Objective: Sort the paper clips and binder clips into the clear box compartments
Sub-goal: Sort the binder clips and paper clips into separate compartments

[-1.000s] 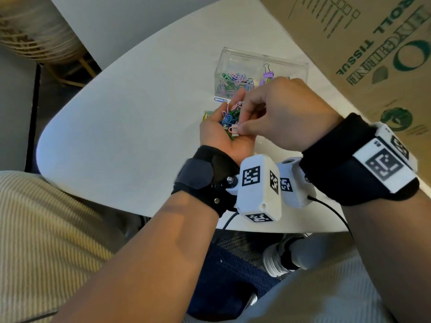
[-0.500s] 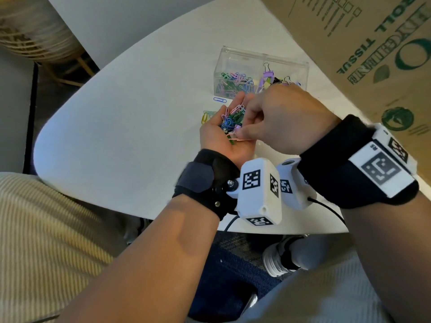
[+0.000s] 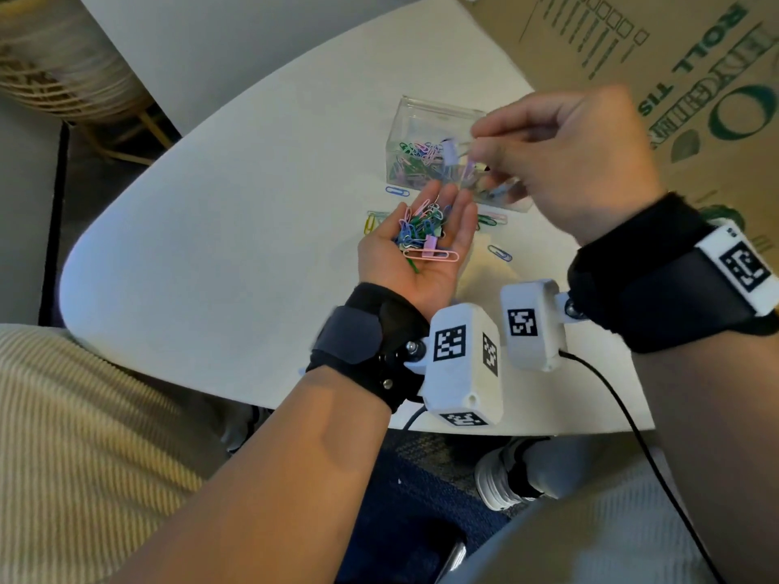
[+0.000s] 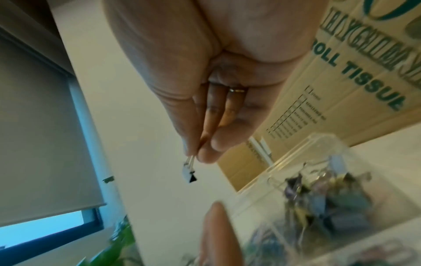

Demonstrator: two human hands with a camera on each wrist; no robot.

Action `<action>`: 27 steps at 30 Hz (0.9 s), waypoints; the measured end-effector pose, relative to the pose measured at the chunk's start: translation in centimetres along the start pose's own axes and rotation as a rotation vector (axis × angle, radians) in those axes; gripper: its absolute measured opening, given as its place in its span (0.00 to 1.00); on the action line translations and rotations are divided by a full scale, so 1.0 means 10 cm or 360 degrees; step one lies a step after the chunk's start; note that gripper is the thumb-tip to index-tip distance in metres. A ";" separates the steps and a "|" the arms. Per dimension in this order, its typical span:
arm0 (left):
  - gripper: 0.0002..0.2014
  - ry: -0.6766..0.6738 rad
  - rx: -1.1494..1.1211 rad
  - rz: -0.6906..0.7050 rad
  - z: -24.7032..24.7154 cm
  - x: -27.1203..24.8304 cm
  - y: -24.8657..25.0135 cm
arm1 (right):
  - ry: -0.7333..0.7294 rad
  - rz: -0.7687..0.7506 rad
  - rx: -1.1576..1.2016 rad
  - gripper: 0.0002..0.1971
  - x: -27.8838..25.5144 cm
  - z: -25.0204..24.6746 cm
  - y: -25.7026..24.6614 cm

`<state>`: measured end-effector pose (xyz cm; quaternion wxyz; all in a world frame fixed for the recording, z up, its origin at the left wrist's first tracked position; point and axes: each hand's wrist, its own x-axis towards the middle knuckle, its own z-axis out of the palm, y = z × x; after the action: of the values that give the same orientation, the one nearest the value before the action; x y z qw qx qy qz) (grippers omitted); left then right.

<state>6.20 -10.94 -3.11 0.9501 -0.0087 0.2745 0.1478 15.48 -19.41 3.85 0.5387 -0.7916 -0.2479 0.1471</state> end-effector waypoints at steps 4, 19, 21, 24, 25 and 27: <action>0.19 -0.0038 0.0046 -0.0034 -0.02 0.02 0.04 | 0.0328 -0.0013 -0.0120 0.05 0.14 -0.23 0.11; 0.18 -0.0085 0.0090 0.0019 0.07 -0.01 -0.03 | -0.0575 -0.0115 -0.1038 0.02 -0.10 -0.10 -0.17; 0.19 -0.0094 0.0088 0.0021 0.09 -0.01 -0.04 | -0.0607 -0.0130 -0.1186 0.04 -0.12 -0.03 -0.16; 0.19 -0.0091 0.0131 0.0025 0.10 0.01 -0.02 | -0.0620 -0.0174 -0.1369 0.09 -0.17 0.11 -0.12; 0.19 -0.0094 0.0149 0.0028 0.10 0.01 -0.01 | -0.0614 -0.0184 -0.1373 0.10 -0.18 0.15 -0.11; 0.19 -0.0098 0.0163 0.0039 0.10 0.00 0.01 | -0.0585 -0.0195 -0.1294 0.09 -0.19 0.21 -0.09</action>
<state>6.70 -10.79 -2.26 0.9554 0.0479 0.2524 0.1453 12.64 -18.57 3.79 0.1387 -0.8836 -0.4234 0.1438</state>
